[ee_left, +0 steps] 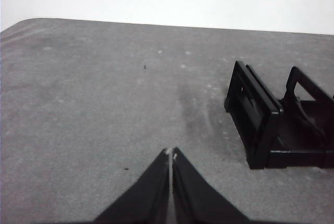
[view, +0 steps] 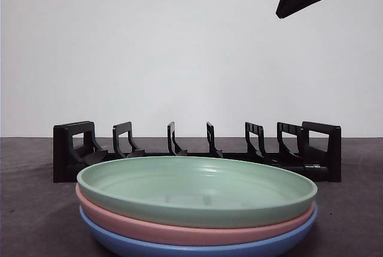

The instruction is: Place the plate

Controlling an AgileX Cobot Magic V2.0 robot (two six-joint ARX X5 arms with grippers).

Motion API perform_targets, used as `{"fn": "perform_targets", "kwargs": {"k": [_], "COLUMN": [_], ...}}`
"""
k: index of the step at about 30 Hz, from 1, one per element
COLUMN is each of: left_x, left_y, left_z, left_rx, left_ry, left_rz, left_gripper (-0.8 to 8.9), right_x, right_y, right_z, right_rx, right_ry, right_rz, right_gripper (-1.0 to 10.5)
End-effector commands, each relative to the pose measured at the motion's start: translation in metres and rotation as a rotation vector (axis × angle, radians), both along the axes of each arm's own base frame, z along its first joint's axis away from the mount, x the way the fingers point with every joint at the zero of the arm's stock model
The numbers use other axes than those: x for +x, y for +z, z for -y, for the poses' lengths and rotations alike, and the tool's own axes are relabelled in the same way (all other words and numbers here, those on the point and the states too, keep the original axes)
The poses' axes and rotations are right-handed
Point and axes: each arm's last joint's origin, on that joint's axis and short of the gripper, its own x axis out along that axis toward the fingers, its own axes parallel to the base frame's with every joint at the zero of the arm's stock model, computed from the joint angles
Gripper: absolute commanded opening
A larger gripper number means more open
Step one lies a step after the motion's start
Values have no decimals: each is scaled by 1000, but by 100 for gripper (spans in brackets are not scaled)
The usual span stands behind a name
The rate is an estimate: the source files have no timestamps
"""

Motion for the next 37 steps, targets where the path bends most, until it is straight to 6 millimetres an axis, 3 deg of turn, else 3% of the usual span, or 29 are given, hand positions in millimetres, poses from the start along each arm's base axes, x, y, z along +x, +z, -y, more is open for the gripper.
{"fn": "perform_targets", "kwargs": {"k": [1,10,14,19,21,24,31,37], "left_x": [1,1,1,1,1,1,1,1], "left_y": [-6,-6,-6,-6,-6,-6,-6,-6], "left_z": [0,0,0,0,0,0,0,0], "left_rx": [1,1,1,1,1,1,1,1], "left_ry": [3,2,3,2,2,3,3,2], "left_rz": [-21,-21,-21,-21,-21,-21,-21,-22], "left_gripper": [7,7,7,7,7,7,7,7], "right_x": [1,-1,-23,-84,-108,-126,-126,-127], "right_y": [2,6,3,-41,-63,-98,-163,-169], "right_z": [-2,1,26,79,93,103,106,107], "right_rx": [3,-61,-99,-21,-19,-13,145,159], "right_ry": [9,9,-99,-311,-401,-494,-559,-578], "right_rz": [13,81,193,368,432,469,494,490], "right_gripper": [21,21,21,21,21,21,21,21]}}
